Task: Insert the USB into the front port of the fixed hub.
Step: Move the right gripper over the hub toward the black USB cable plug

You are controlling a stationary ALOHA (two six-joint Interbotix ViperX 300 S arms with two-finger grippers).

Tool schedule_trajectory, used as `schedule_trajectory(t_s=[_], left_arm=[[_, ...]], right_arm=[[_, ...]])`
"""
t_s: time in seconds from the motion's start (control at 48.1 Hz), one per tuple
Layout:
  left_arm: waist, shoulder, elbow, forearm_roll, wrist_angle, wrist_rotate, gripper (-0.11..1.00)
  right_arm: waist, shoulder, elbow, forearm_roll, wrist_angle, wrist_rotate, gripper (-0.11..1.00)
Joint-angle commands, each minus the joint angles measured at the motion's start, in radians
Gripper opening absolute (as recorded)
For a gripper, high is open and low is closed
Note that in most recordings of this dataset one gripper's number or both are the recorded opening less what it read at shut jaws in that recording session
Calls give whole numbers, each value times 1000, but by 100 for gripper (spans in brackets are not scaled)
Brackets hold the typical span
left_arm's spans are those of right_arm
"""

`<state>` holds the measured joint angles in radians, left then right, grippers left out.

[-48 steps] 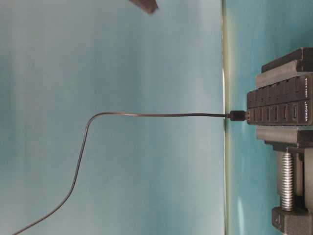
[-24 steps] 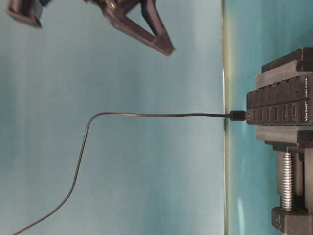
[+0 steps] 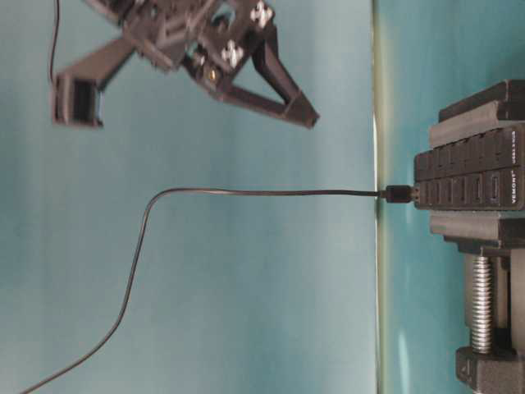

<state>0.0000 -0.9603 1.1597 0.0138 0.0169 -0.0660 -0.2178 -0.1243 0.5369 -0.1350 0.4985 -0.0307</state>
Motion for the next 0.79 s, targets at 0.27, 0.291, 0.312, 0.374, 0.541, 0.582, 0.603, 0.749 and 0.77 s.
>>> schedule_trajectory(t_s=[0.27, 0.291, 0.312, 0.374, 0.541, 0.582, 0.603, 0.749, 0.77], left_arm=[[-2, 2, -15, 2, -5, 0, 0], [0, 0, -15, 3, -5, 0, 0], [-2, 0, -15, 3, -5, 0, 0], [0, -2, -15, 3, -5, 0, 0], [0, -2, -15, 3, -5, 0, 0], [0, -2, -15, 3, -5, 0, 0], [0, -2, -15, 3, -5, 0, 0], [-2, -2, -15, 3, -5, -2, 0], [0, -2, -15, 3, -5, -2, 0]], right_arm=[[0, 98, -140, 5, 95, -91, -2], [0, 98, -138, 5, 94, -91, -2], [0, 100, -137, 6, 89, -91, -2], [0, 100, -133, 6, 78, -91, -2], [6, 103, -127, 9, 58, -92, -2], [8, 106, -129, 11, 57, -92, -2], [8, 107, -129, 11, 55, -92, -2], [11, 117, -132, 23, 48, -92, -3], [11, 118, -133, 26, 44, -92, -3]])
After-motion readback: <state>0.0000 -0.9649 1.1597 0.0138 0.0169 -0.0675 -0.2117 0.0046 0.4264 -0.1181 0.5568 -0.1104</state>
